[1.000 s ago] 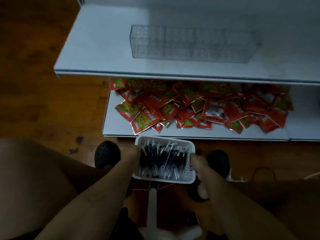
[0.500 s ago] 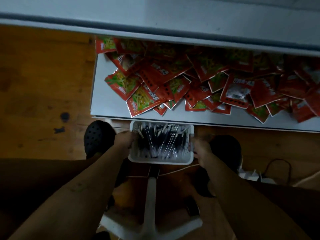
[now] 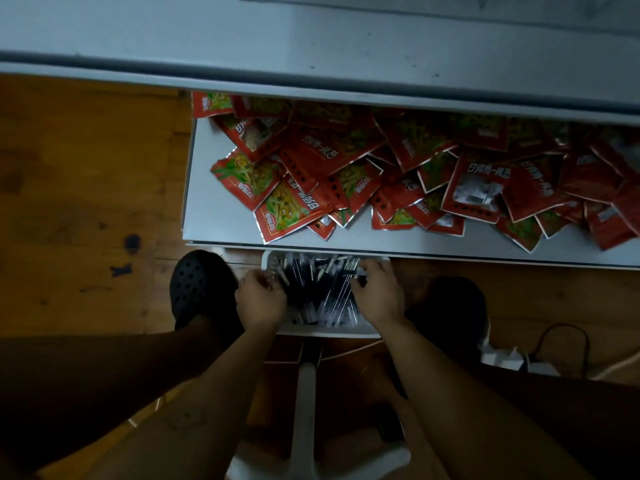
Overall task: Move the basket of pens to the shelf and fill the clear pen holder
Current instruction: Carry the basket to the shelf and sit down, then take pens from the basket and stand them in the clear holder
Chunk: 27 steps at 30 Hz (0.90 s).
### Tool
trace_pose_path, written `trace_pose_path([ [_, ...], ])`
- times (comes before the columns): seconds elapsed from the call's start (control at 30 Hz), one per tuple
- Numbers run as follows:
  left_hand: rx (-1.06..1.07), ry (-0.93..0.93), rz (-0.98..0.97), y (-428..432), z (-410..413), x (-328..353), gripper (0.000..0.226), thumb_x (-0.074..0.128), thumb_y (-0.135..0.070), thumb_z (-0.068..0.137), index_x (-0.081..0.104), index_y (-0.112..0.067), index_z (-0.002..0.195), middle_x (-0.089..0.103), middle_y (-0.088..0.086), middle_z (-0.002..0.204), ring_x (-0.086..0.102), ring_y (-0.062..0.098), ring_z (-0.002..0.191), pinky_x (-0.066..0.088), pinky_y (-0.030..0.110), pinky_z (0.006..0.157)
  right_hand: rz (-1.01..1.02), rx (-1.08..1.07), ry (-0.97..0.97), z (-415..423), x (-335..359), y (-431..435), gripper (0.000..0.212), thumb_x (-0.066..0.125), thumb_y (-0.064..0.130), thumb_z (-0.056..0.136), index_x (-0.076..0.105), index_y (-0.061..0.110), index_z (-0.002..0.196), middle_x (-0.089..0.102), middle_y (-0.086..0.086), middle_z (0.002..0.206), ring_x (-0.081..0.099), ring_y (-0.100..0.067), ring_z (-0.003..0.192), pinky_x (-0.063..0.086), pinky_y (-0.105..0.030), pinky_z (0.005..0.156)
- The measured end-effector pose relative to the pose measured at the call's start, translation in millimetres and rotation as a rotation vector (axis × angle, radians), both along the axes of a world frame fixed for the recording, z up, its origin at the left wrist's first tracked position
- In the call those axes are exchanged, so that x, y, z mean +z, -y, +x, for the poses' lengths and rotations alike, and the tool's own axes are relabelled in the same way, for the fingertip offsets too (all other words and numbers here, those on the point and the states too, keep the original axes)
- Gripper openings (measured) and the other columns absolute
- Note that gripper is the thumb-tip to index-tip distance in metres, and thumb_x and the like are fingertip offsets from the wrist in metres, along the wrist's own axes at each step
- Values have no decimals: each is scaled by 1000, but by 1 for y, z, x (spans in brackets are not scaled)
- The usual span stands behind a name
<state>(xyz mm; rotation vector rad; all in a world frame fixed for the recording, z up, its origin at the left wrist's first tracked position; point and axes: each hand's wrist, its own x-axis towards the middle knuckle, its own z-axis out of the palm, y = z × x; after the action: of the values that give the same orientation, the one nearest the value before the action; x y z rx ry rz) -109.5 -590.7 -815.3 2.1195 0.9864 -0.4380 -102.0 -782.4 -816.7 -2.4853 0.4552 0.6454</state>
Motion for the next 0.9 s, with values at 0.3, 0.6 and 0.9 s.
trace_pose_path([
  [0.3,-222,-82,-307,15,10,6,16,62,-17,93,57,-12,108,60,-3,89,52,4,64,38,5,43,-288,345,-45,12,-13,-1,37,58,11,90,55,15,127,43,-11,130,50,-28,117,52,-33,81],
  [0.6,-269,-98,-396,16,25,30,6,64,-20,91,59,-17,88,63,5,82,57,18,70,41,23,60,-222,193,96,-2,20,8,24,50,28,98,61,19,117,63,-5,119,62,-25,105,49,-31,79],
  [0.9,-578,51,-319,14,44,153,6,63,-19,88,64,-13,90,69,11,80,55,16,59,42,20,57,235,16,229,11,147,17,7,60,12,91,61,11,84,63,-4,82,62,-21,73,50,-28,65],
])
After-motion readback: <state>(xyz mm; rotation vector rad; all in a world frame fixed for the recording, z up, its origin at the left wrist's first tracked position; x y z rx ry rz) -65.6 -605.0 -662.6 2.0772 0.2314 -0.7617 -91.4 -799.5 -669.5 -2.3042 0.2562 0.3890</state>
